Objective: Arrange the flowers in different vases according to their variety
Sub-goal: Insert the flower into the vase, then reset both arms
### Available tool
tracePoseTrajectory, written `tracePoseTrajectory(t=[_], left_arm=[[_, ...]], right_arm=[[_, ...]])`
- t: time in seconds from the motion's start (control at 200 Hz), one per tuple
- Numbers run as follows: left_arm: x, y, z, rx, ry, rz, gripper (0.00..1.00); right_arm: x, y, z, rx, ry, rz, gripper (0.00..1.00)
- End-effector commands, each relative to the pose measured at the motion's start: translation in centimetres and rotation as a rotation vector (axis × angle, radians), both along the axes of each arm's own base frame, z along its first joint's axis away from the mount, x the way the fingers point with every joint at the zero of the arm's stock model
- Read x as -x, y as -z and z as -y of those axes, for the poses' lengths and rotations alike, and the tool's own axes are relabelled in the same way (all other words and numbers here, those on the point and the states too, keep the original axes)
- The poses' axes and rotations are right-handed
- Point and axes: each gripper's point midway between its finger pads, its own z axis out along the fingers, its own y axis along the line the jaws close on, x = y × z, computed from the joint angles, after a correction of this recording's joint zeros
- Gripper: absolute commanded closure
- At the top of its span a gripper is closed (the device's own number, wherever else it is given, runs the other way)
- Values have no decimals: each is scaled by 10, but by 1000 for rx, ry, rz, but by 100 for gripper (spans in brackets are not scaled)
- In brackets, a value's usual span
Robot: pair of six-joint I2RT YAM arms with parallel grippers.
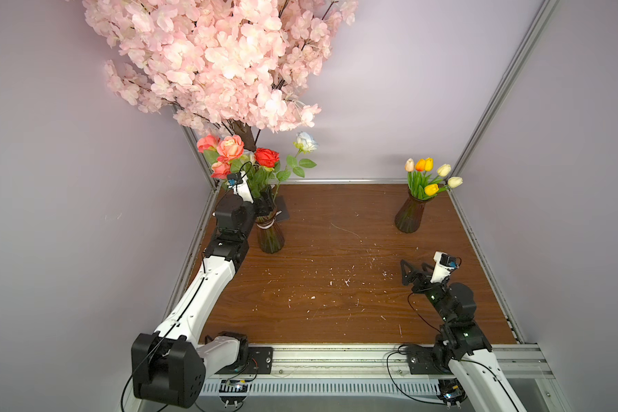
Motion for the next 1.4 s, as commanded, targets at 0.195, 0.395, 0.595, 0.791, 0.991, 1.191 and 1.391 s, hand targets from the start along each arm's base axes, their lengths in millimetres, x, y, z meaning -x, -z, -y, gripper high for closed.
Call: tracePoseTrajectory(t=[0.195, 0.395, 0.595, 0.791, 0.991, 1.191, 1.391], left_arm=[[42, -11, -5, 34, -49, -63, 2], [77, -12, -11, 89, -63, -47, 0], [112, -3, -18, 142, -66, -15, 0], [144, 30, -28, 223, -82, 41, 0], [150, 76, -38, 221, -134, 23, 0], [136, 122, -41, 148, -167, 15, 0], [119, 143, -66, -33, -310, -24, 0]], right_arm=[[0, -57, -20, -24, -116, 93, 1], [3, -86, -28, -6, -165, 153, 0], [3, -105, -20, 72, -129, 217, 1], [-6, -106, -4, 137, -31, 231, 0], [-20, -91, 8, 267, 33, 264, 1], [-38, -76, 26, 355, 141, 249, 1], [-55, -54, 32, 427, 182, 236, 0]])
